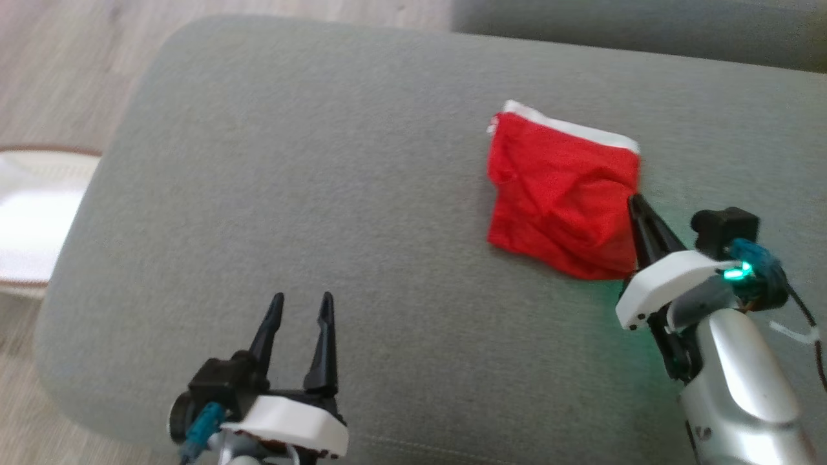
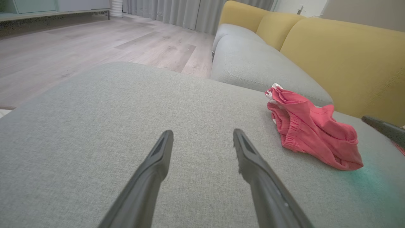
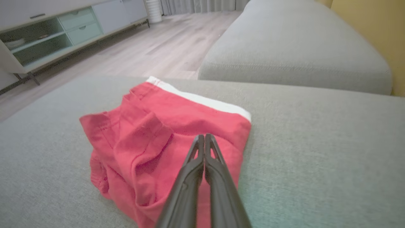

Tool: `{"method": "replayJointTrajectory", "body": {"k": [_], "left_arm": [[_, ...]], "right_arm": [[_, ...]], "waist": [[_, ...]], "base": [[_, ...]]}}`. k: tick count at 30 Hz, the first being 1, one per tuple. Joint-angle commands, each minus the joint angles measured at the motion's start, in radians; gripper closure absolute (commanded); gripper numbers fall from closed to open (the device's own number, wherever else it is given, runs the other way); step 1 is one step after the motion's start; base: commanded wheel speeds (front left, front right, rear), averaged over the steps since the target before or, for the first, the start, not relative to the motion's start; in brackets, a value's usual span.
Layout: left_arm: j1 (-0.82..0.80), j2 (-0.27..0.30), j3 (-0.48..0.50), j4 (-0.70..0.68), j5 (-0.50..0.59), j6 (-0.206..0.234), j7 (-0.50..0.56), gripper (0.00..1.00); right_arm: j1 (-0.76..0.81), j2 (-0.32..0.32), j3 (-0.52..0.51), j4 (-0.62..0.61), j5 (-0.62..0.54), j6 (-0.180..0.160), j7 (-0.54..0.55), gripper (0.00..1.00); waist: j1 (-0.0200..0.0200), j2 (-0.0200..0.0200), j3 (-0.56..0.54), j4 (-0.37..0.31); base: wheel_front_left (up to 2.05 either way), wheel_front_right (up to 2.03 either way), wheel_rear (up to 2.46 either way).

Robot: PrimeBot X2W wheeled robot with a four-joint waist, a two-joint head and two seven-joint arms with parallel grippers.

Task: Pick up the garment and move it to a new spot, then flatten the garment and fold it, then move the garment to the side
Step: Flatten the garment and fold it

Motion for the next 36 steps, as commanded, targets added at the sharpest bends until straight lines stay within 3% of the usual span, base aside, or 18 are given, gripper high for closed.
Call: {"method": "replayJointTrajectory", "body": {"k": [1, 8, 15, 26, 31, 36], "left_arm": [[-0.043, -0.003, 0.016, -0.031, -0.005, 0.007, -0.012, 0.00], [-0.058, -0.003, -0.017, -0.028, -0.022, 0.026, -0.012, 0.00], [-0.063, -0.003, -0.019, -0.026, -0.025, 0.034, -0.012, 0.00], [-0.054, -0.003, -0.021, -0.018, -0.028, 0.040, -0.012, 0.00], [-0.032, -0.003, -0.007, -0.017, -0.024, 0.044, -0.012, 0.00], [-0.013, -0.003, 0.010, -0.019, -0.019, 0.045, -0.012, 0.00]], "right_arm": [[-0.050, -0.004, 0.027, 0.009, -0.009, 0.007, -0.006, 1.00], [-0.140, 0.016, 0.038, 0.218, -0.032, 0.007, -0.068, 1.00], [-0.179, 0.040, 0.166, 0.311, -0.019, 0.007, -0.135, 1.00], [-0.158, 0.044, 0.435, 0.344, 0.110, 0.007, -0.153, 1.00], [-0.135, 0.044, 0.483, 0.328, 0.152, 0.007, -0.187, 1.00], [-0.098, 0.044, 0.468, 0.289, 0.164, 0.007, -0.224, 1.00]], "waist": [[0.0000, -0.0001, 0.032, 0.041], [0.0000, -0.0001, 0.047, 0.077], [0.0000, -0.0001, 0.042, 0.084], [0.0000, -0.0001, 0.015, 0.080], [0.0000, -0.0001, -0.015, 0.051], [0.0000, -0.0001, -0.047, 0.019]], "base": [[0.00, 0.00, 0.00], [0.00, 0.00, 0.00], [0.00, 0.00, 0.00], [0.00, 0.00, 0.00], [0.00, 0.00, 0.00], [0.00, 0.00, 0.00]]}}
